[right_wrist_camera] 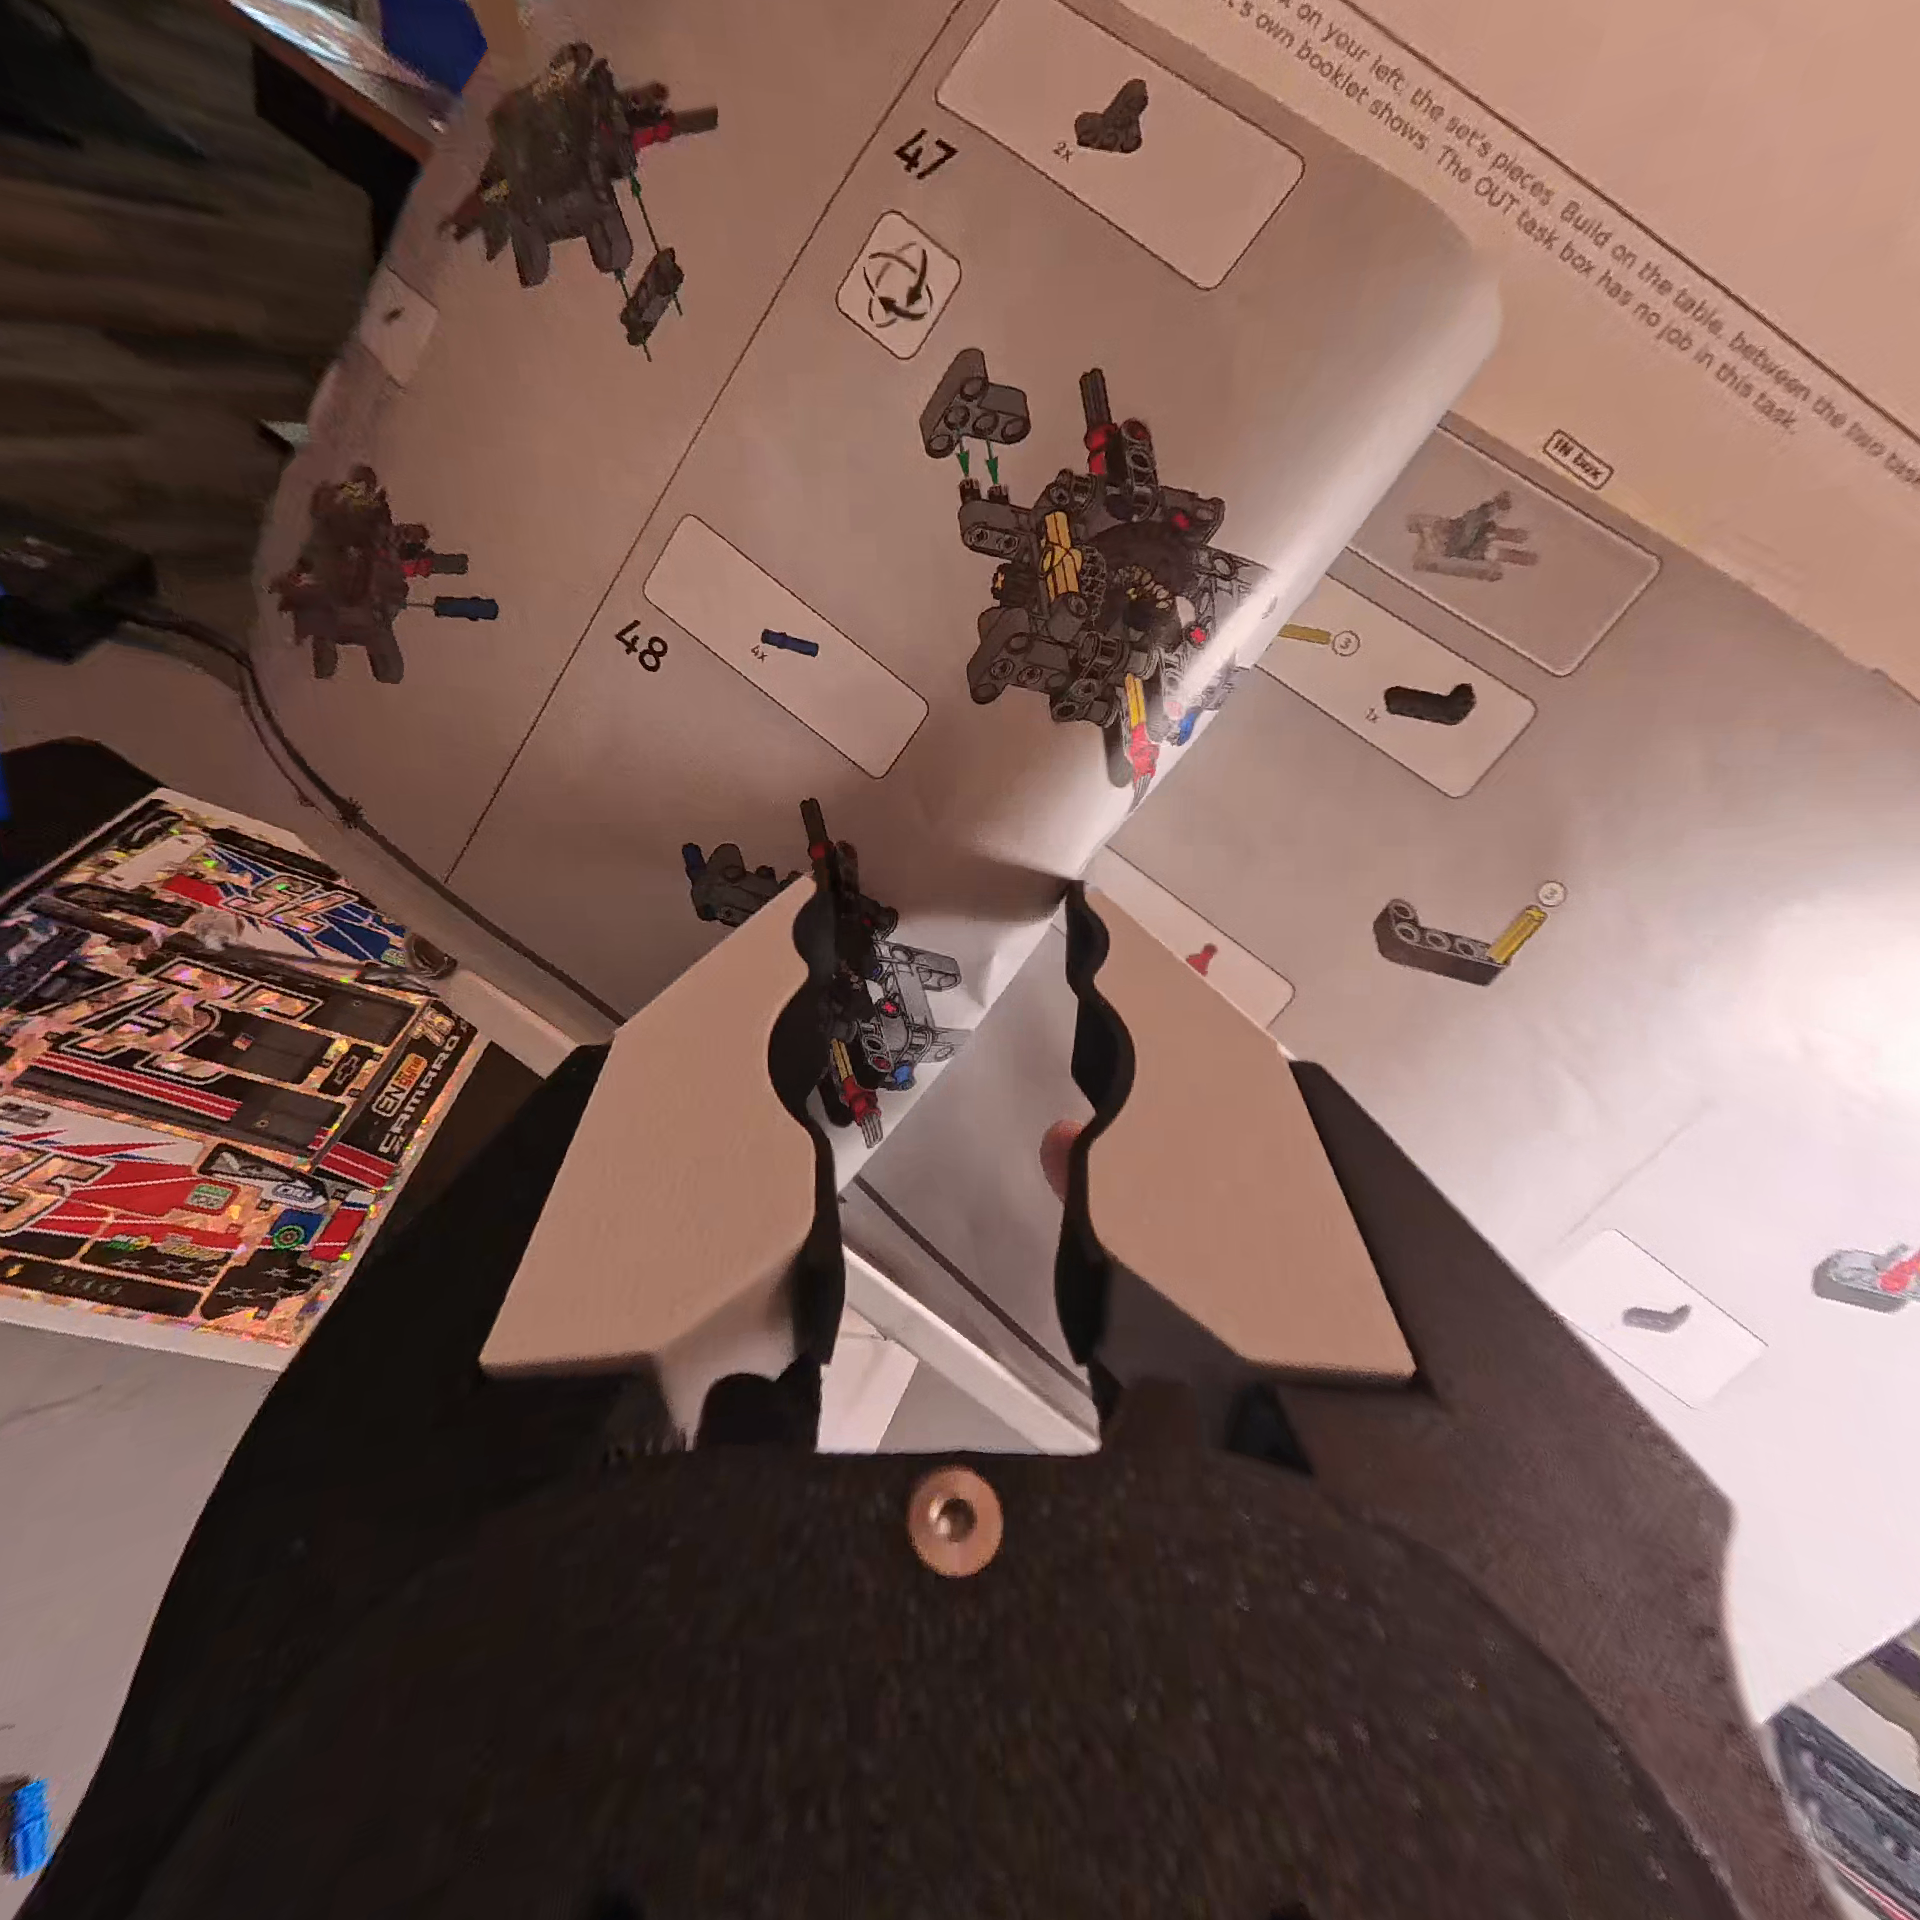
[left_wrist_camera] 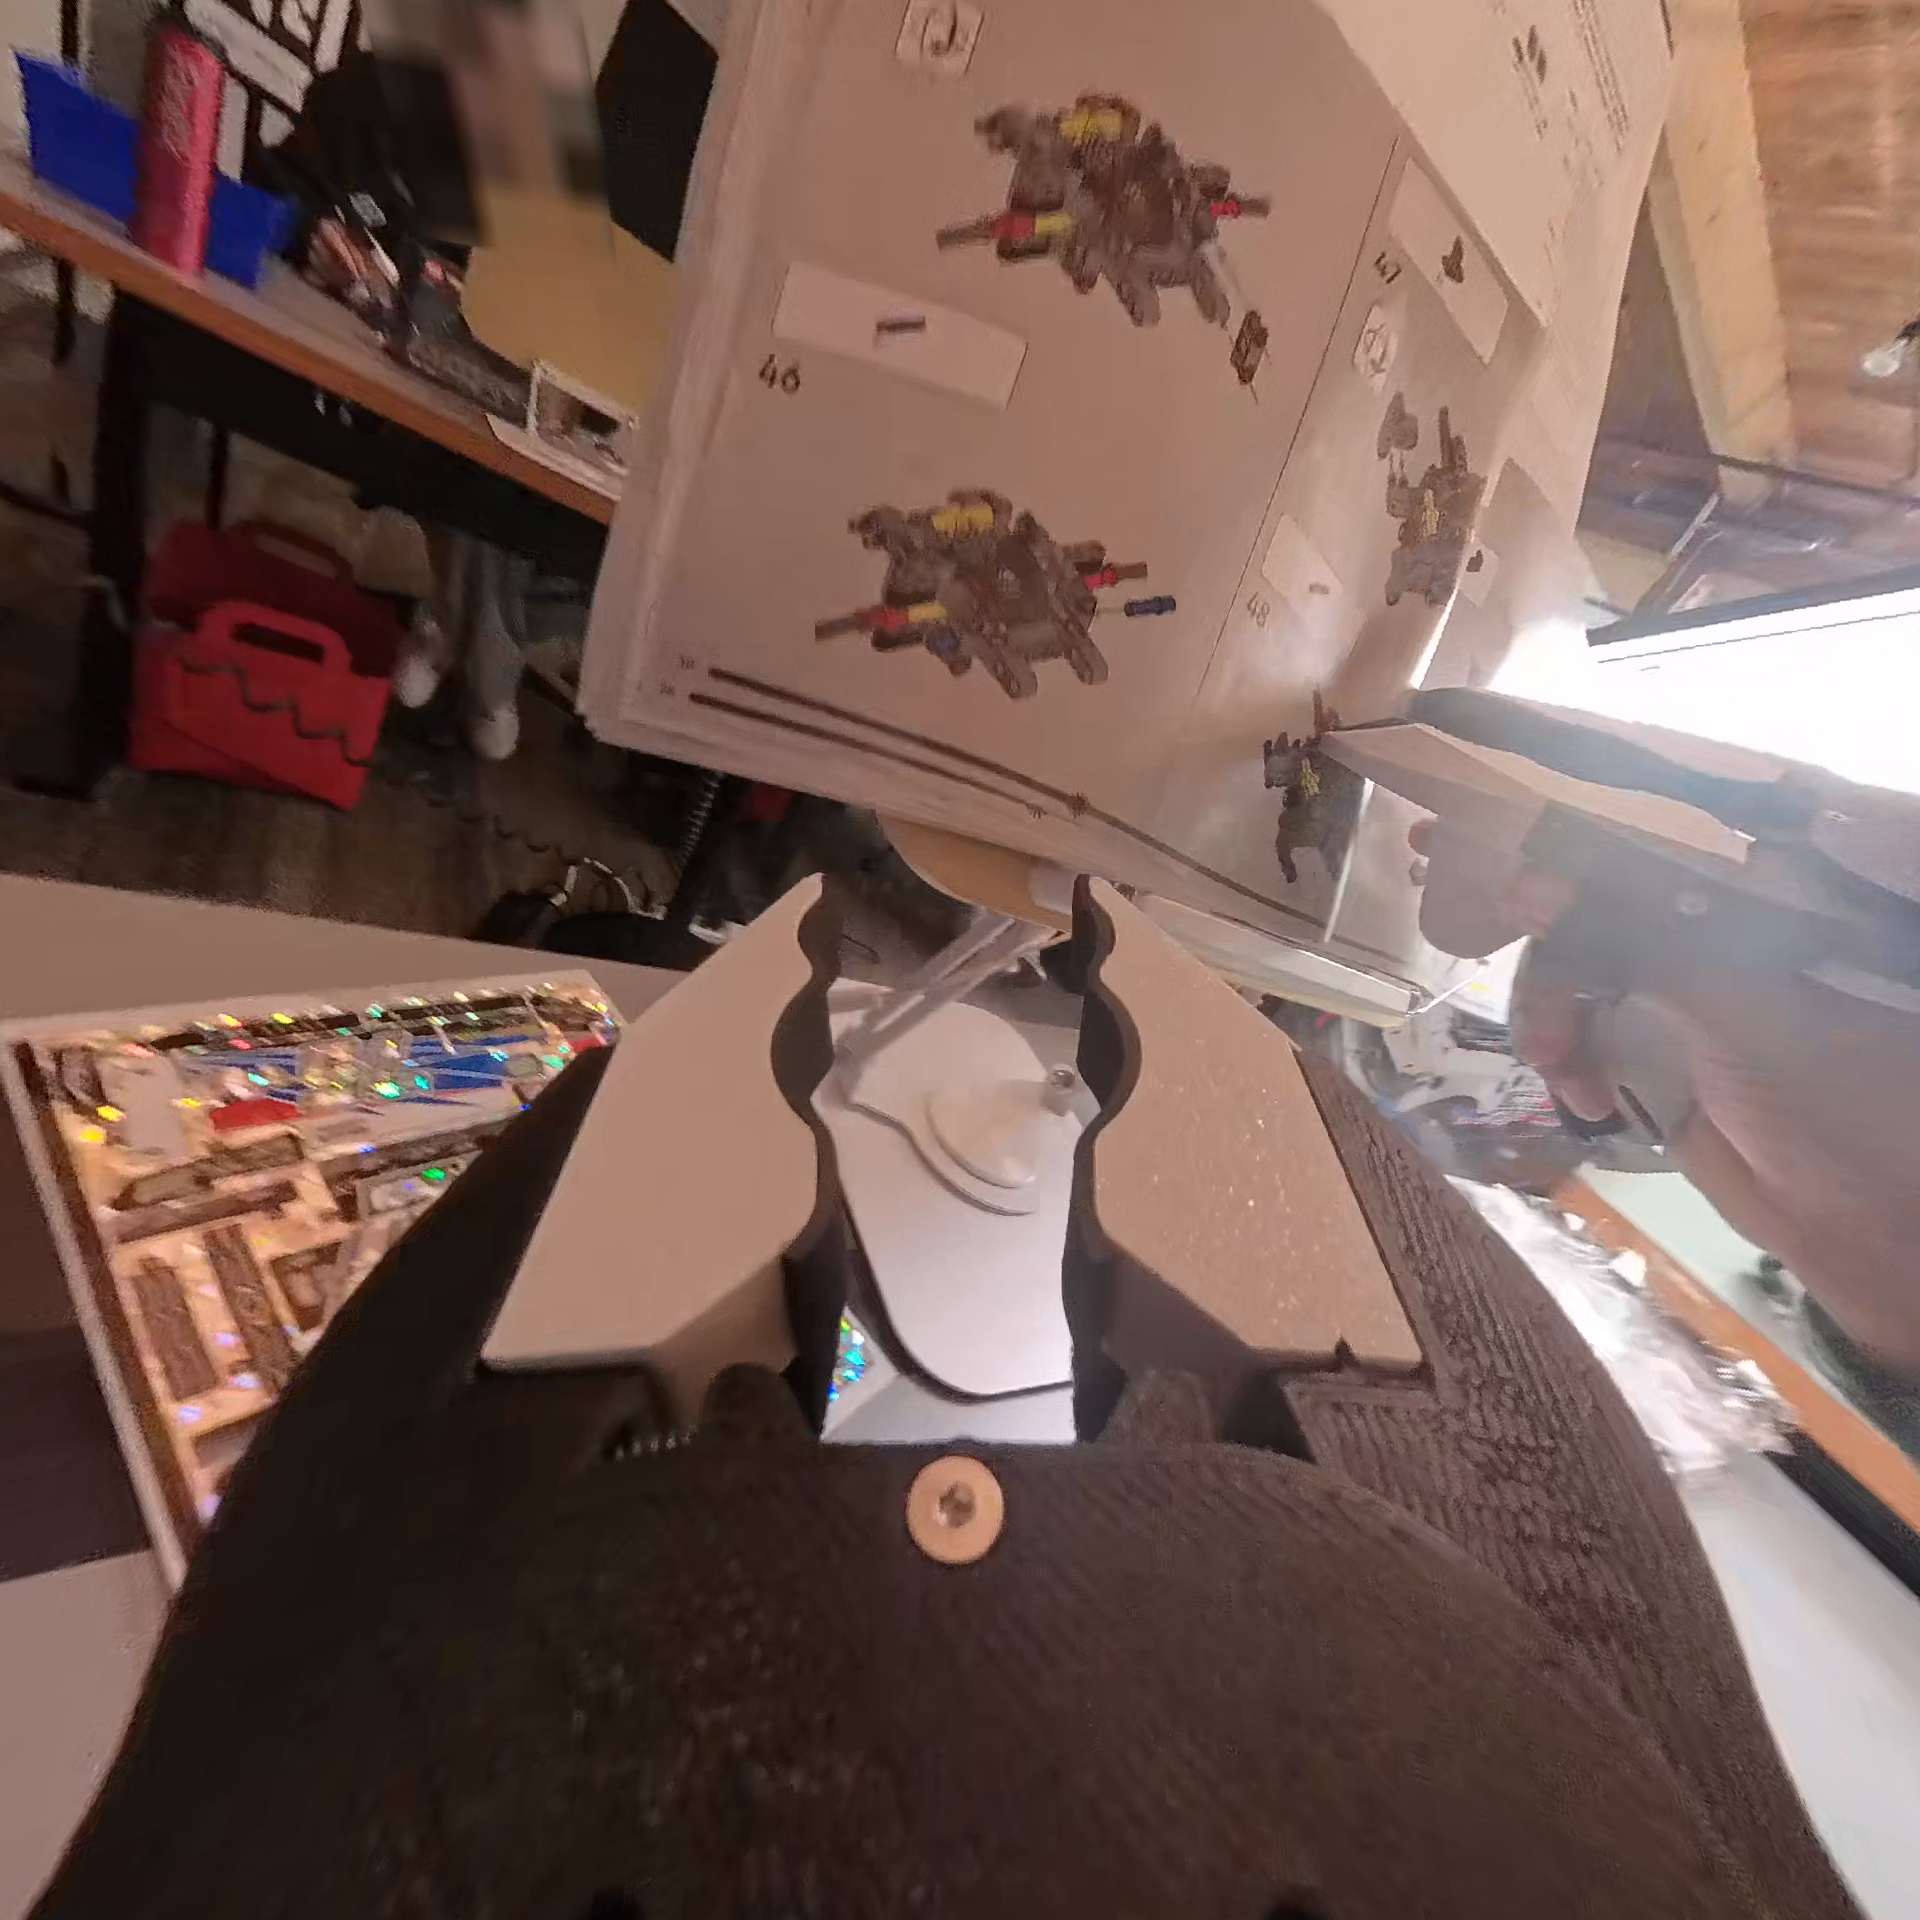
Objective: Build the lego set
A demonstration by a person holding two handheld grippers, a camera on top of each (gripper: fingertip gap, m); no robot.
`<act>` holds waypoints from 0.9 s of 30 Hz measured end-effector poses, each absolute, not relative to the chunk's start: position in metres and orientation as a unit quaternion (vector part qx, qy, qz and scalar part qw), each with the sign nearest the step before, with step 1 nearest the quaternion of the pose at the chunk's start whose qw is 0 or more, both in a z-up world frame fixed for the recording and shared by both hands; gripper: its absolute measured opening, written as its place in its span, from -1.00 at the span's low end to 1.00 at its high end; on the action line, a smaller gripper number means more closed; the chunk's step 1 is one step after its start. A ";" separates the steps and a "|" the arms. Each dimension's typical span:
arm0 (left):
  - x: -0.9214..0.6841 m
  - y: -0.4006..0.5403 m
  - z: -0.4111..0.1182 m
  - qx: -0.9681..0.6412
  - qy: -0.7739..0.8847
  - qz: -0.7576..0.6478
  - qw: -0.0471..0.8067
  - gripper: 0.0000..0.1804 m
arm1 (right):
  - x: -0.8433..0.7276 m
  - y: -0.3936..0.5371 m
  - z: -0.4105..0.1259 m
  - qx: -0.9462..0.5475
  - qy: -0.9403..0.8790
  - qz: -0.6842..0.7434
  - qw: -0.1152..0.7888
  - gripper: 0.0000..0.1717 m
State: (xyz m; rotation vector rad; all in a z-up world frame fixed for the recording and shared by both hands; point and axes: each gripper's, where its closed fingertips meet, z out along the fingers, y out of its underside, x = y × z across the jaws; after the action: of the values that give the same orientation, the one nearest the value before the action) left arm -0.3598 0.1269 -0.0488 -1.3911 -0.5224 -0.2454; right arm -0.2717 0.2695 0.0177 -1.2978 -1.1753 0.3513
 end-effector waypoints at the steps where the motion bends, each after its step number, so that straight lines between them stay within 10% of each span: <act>1: -0.361 0.125 -0.044 -0.631 -0.229 -0.098 0.734 -0.51 | -0.271 0.270 0.017 -0.563 -0.515 0.157 0.627 -0.53; 13: -0.352 0.177 -0.005 -0.726 -0.061 0.059 0.682 -0.04 | -0.259 0.266 0.015 -0.549 -0.531 0.250 0.595 -0.72; 22: -0.326 0.192 -0.009 -0.729 -0.017 0.122 0.674 -1.00 | -0.245 0.261 0.014 -0.539 -0.543 0.303 0.568 -0.78; 27: -0.331 0.188 -0.004 -0.722 -0.062 0.148 0.673 -0.98 | -0.233 0.255 0.022 -0.527 -0.542 0.301 0.581 -0.85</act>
State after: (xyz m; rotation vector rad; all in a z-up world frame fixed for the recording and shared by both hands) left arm -0.3315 0.1880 -0.0038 -1.6260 -0.1401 0.3333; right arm -0.2327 0.2545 0.0222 -1.2322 -1.2660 0.7041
